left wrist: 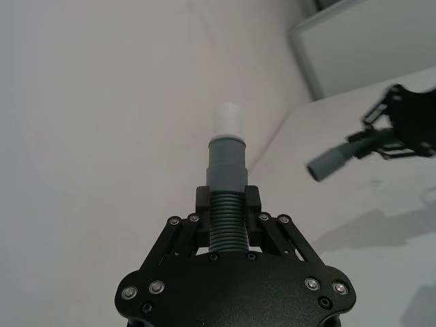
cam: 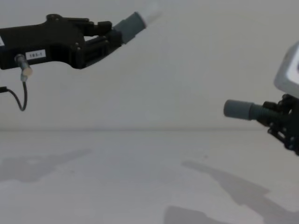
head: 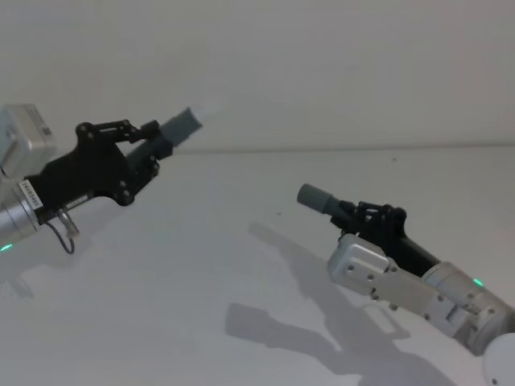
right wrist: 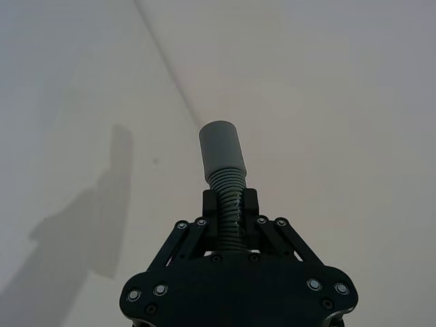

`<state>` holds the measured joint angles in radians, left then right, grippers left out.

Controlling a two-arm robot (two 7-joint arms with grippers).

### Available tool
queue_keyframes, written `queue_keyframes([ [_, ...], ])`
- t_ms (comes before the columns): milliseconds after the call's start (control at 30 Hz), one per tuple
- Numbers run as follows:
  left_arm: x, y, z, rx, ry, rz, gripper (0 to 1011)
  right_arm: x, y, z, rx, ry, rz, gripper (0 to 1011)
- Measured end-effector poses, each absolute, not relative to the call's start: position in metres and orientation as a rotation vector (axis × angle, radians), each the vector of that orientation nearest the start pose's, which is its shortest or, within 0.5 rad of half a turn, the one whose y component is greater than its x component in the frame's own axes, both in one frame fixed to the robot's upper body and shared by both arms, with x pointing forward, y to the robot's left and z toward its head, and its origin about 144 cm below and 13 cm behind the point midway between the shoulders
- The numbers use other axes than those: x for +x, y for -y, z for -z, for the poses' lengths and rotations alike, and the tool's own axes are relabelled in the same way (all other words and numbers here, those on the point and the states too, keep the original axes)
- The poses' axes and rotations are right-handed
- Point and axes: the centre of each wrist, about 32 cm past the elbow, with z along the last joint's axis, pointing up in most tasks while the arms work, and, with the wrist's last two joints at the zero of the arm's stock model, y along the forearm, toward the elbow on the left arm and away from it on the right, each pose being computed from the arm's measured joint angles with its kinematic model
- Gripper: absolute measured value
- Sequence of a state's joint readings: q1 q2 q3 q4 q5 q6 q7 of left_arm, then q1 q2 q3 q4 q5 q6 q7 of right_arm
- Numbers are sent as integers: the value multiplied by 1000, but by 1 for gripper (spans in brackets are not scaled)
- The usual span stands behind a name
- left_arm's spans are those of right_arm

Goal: Use both hands to pick up one end of the pipe from the table, align the ends, and insert them.

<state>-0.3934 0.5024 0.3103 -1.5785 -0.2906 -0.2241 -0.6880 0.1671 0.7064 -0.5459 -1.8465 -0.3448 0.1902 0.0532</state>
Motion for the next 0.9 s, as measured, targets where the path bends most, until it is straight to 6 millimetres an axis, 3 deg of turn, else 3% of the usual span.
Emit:
queue_keyframes([
  [900,583,-275,-1272,-29,827,-94,262,469,324,-1232,-837,1370,805,194],
])
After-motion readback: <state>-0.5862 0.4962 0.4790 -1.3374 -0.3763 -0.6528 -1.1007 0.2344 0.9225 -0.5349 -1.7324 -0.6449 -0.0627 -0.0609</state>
